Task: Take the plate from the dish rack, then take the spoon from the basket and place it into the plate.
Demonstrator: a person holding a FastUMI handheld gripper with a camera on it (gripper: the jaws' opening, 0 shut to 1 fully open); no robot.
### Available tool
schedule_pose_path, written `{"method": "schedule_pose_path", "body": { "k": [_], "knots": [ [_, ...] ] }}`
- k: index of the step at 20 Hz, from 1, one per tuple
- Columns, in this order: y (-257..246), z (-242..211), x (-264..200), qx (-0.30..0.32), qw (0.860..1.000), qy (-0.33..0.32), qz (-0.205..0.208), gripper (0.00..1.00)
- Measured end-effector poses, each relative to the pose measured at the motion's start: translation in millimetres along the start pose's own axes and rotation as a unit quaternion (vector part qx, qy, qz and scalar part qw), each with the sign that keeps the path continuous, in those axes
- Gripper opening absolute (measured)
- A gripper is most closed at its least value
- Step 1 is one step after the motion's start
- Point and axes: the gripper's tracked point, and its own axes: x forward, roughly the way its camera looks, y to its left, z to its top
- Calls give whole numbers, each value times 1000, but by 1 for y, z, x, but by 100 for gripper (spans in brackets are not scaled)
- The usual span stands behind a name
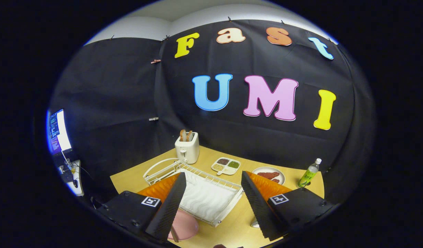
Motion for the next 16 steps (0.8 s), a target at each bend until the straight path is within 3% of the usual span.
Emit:
{"method": "schedule_pose_path", "body": {
  "k": [6,16],
  "knots": [
    [-38,-2,-9,4,1000,3,-18,99],
    [-58,29,-13,13,999,-32,-27,98]
  ]
}}
